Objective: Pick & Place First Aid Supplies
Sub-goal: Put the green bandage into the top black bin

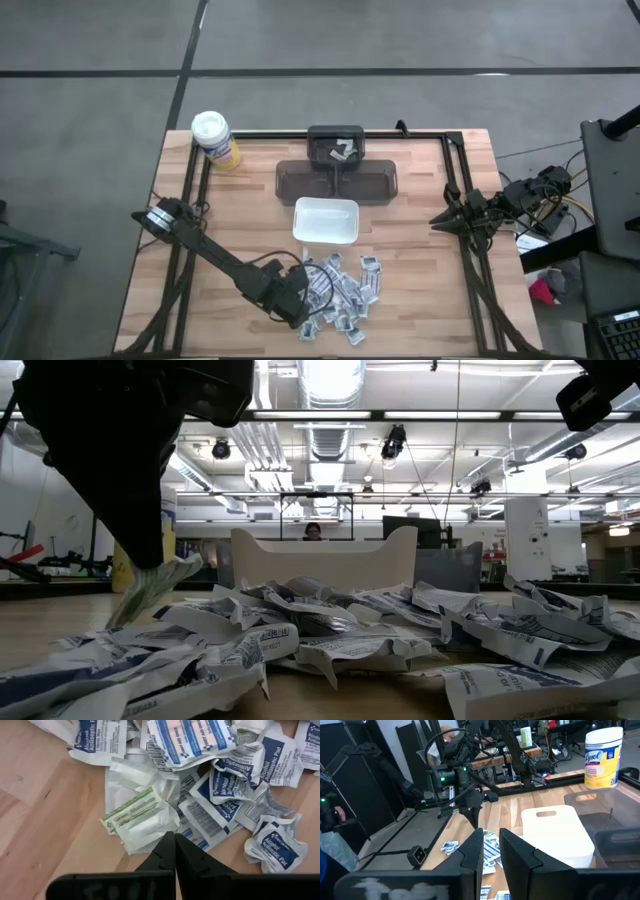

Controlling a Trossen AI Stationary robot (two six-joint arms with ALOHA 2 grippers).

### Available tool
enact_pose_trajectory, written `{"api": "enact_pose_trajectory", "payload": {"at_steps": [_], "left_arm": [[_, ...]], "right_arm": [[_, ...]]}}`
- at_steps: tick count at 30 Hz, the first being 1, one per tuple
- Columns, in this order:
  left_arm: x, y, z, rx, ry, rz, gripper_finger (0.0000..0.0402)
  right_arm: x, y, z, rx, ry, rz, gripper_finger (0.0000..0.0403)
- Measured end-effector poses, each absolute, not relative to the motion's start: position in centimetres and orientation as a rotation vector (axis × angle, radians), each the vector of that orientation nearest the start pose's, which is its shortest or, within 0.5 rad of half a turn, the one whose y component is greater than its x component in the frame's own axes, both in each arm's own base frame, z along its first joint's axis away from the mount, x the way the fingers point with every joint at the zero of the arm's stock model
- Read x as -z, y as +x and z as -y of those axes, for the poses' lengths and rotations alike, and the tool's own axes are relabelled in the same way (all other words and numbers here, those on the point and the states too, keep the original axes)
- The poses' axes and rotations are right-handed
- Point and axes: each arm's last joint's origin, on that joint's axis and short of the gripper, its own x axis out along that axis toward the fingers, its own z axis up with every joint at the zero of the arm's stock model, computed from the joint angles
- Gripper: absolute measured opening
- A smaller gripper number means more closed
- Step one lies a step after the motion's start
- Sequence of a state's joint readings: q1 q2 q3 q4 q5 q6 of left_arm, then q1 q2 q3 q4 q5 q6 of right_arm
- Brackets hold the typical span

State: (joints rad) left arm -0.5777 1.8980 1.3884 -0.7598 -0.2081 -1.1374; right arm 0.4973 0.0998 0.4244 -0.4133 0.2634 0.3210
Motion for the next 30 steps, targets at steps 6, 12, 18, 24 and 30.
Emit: {"api": "enact_pose_trajectory", "payload": {"at_steps": [6, 12, 18, 24, 30], "left_arm": [[-20.2, 32.3, 20.3, -0.331, -0.522, -1.135, 0.0000], [-21.9, 32.5, 20.5, -0.259, -0.512, -1.097, 0.0000], [-22.6, 32.0, 20.2, -0.248, -0.508, -1.087, 0.0000], [-23.4, 31.8, 20.0, -0.235, -0.517, -1.062, 0.0000], [-22.6, 31.7, 19.6, -0.303, -0.517, -0.991, 0.0000]], "right_arm": [[-25.6, 6.1, -2.5, -0.218, 0.286, -0.119, 0.0059], [-25.6, 6.1, -2.5, -0.218, 0.284, -0.119, 0.0059], [-25.6, 6.1, -2.5, -0.218, 0.279, -0.118, 0.0059], [-25.6, 6.1, -2.5, -0.219, 0.280, -0.117, 0.0059], [-25.6, 6.1, -2.5, -0.219, 0.279, -0.118, 0.0059]]}}
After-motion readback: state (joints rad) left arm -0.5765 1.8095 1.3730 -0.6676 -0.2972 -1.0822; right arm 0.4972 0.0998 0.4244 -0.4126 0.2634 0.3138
